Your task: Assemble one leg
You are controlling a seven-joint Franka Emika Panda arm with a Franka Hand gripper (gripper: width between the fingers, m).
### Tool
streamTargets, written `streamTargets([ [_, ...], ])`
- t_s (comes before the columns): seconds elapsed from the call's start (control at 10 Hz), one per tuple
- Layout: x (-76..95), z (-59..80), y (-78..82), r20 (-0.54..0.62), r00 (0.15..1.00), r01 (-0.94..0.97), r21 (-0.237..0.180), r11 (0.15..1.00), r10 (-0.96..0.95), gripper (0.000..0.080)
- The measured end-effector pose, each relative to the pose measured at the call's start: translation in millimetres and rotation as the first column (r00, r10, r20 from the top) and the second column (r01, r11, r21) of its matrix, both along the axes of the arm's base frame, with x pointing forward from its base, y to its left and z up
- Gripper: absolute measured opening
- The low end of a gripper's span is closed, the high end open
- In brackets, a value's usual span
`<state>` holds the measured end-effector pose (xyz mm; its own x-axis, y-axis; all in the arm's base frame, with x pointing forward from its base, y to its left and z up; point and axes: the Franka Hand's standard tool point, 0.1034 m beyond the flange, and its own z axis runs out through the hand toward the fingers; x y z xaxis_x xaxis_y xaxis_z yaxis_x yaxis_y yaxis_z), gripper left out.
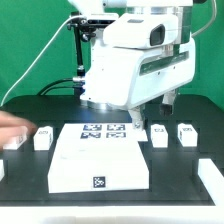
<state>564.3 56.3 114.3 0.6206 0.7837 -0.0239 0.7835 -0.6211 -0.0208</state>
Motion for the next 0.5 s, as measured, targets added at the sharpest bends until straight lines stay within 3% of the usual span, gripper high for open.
streamTargets([
  [0.5,-0.2,-0.5,0.0,-0.001,1.000,0.000,0.000,1.000,0.000,0.0650],
])
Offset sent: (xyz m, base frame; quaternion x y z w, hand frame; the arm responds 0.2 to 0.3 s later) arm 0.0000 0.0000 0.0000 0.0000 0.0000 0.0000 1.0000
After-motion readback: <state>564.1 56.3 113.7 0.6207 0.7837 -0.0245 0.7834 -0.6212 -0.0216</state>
